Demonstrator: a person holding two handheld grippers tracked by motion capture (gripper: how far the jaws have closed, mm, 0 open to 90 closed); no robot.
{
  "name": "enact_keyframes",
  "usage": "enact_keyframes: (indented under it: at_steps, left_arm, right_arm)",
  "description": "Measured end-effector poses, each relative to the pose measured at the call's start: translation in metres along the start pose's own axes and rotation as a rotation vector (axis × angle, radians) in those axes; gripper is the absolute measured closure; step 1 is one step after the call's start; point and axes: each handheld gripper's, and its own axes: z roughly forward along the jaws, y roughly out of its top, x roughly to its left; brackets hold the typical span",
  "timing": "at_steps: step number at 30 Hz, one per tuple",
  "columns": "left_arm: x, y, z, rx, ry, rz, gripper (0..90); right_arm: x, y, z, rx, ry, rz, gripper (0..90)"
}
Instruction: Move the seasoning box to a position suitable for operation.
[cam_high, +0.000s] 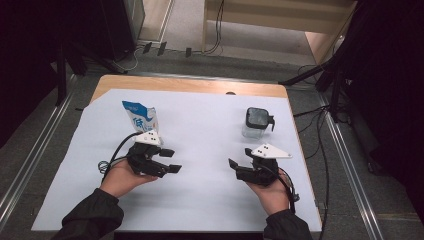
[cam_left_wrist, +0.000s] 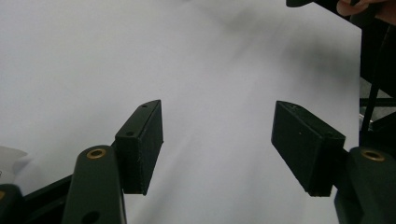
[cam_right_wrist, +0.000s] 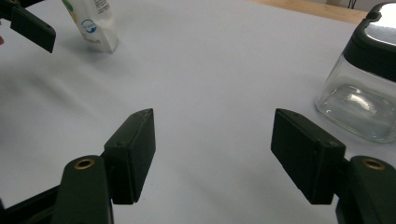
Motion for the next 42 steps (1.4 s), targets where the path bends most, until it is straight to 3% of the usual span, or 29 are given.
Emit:
enact_keyframes:
  at_steps: [3,6,12,23,42]
  left_arm:
    - [0.001,0.001,-0.003,0.002,0.02,0.001,34.3]
    - [0.002,0.001,-0.004,0.005,0.029,-0.002,35.0]
    - [0.004,0.0,-0.009,-0.009,0.037,-0.005,34.9]
    - [0.008,0.0,-0.015,-0.014,0.042,-0.016,34.6]
    - [0.008,-0.004,-0.026,-0.025,0.061,-0.026,33.8]
  right_arm:
    - [-0.001,0.0,0.0,-0.004,0.001,0.007,31.7]
    - [-0.001,0.001,-0.001,-0.011,0.014,-0.002,37.5]
    - [-0.002,0.001,-0.003,-0.018,0.007,0.0,37.4]
    - [-0.009,0.0,-0.002,-0.011,-0.028,0.018,31.2]
    - [-0.023,0.004,0.005,-0.029,-0.119,0.111,14.7]
